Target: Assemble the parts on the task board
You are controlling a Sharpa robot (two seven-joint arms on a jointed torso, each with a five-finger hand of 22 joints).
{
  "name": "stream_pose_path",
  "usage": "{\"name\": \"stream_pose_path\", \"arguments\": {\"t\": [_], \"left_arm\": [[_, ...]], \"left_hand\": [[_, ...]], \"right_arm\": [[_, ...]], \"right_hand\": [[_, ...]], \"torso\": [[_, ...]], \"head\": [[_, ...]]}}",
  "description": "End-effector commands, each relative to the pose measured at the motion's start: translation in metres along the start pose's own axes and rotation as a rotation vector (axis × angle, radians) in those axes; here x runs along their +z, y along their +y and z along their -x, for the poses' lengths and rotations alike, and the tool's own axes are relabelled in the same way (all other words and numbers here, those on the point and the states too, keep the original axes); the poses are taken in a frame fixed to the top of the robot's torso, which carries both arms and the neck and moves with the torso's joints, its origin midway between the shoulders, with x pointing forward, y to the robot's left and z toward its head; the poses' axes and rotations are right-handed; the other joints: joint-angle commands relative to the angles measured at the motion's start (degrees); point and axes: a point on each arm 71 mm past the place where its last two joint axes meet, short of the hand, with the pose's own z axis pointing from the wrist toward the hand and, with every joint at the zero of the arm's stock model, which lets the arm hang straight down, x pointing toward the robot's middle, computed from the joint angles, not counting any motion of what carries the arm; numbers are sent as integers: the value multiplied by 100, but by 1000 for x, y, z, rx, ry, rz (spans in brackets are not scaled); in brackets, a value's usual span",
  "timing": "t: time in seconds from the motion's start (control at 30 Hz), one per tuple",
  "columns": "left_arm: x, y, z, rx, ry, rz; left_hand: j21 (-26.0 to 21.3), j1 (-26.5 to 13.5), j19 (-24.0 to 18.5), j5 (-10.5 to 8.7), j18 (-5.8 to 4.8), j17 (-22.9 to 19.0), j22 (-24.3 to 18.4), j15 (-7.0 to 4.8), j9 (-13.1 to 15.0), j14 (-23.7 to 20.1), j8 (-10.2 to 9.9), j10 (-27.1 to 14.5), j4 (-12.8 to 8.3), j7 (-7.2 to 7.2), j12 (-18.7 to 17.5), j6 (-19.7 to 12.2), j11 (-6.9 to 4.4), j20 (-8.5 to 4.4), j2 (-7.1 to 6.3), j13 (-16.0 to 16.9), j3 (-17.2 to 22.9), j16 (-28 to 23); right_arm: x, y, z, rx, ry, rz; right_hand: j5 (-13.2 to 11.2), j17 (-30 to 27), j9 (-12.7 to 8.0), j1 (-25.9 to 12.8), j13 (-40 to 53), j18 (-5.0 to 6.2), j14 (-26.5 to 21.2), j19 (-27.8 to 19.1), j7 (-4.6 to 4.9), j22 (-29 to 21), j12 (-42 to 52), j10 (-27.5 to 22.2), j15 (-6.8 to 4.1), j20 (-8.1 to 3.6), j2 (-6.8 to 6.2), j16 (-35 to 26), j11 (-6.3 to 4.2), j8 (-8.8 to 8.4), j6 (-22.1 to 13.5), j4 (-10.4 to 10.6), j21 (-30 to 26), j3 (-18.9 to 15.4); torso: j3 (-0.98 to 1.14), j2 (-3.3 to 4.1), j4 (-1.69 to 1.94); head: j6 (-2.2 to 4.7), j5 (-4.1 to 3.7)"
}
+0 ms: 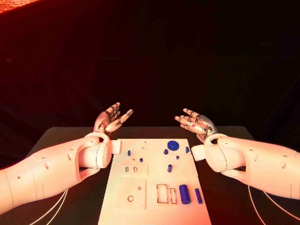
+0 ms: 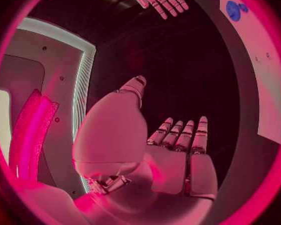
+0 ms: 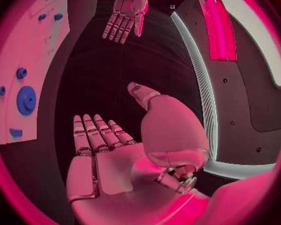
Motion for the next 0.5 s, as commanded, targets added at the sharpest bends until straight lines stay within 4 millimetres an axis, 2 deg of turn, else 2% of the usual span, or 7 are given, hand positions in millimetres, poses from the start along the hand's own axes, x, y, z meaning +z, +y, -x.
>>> {"name": "stream_pose_path", "arguments": {"t": [0.03, 0.1, 0.17, 0.27, 0.3, 0.37, 0.5], "left_arm": [[1, -3, -7, -16, 87, -22], [1, -3, -7, -16, 87, -22], [1, -3, -7, -16, 87, -22], [1, -3, -7, -16, 87, -22], [-7, -11, 7, -50, 129, -41], [-9, -14, 9, -48, 120, -55], [-11, -20, 11, -50, 108, -78]], "left_hand": [[29, 184, 12, 52, 75, 10, 9, 64, 11, 2, 26, 40, 56, 440, 38, 55, 12, 65, -21, 9, -3, 33], [32, 203, 0, 31, 95, 19, 11, 64, 30, 37, 51, 102, 50, 413, 50, 165, -11, 72, 88, 18, 43, 45], [45, 202, 10, -9, 168, 64, 16, 62, 79, 305, 122, 392, 35, 520, 93, 445, 123, 82, 330, 48, 193, 110], [81, 230, 183, -20, 253, 113, 38, 50, 124, 644, 191, 673, 22, 543, 109, 749, 156, 89, 401, 66, 276, 181], [100, 251, 277, -21, 281, 137, 49, 39, 144, 811, 224, 840, 16, 571, 126, 886, 195, 92, 431, 79, 315, 218], [128, 284, 416, -25, 304, 163, 63, 28, 176, 1020, 275, 1097, 8, 600, 145, 1101, 234, 95, 447, 95, 365, 256], [419, 375, 1576, -27, 292, 319, 186, 51, 331, 2183, 528, 2584, -18, 665, 321, 2051, 380, 101, 460, 180, 590, 518]], "right_arm": [[4, -1, -10, -4, 195, -44], [6, -1, -10, -14, 221, -55], [7, -1, -10, -19, 236, -61], [8, -1, -9, -24, 246, -65], [11, 17, 7, -286, 175, 113], [11, 22, 8, -336, 179, 149], [12, 31, 10, -437, 195, 206]], "right_hand": [[41, 38, 64, 318, 31, 69, 273, 57, 946, 29, 66, 312, 11, 89, -1, 64, 24, 70, 241, -87, 70, 134], [43, 83, 131, 448, 58, 110, 579, 215, 945, 62, 110, 640, -30, 88, 34, 129, -1, 133, 485, -173, 128, 197], [37, 135, 195, 609, 78, 157, 922, 410, 943, 100, 149, 955, -73, 89, 14, 206, -24, 197, 725, -291, 203, 250], [37, 223, 336, 845, 107, 240, 1540, 830, 926, 173, 193, 1522, -149, 80, -40, 337, -74, 345, 1279, -459, 359, 309], [36, 244, 368, 887, 114, 269, 1694, 1001, 923, 201, 204, 1668, -168, 76, -56, 370, -84, 381, 1410, -490, 419, 316], [37, 342, 491, 1023, 150, 371, 2430, 1805, 886, 320, 270, 2391, -268, 70, -94, 527, -154, 532, 1958, -585, 696, 345], [38, 418, 646, 1131, 171, 533, 3169, 2725, 789, 399, 298, 3319, -424, 56, -140, 672, -282, 744, 2826, -654, 990, 431]], "torso": [[-1, 1, 0], [-1, 1, 0], [-1, 1, 0], [-1, 1, 0], [-43, 146, -9], [-35, 183, 0], [-29, 264, 31]], "head": [[1, -1], [1, -1], [1, -1], [1, -1], [-128, 10], [-125, 3], [-105, -21]]}}
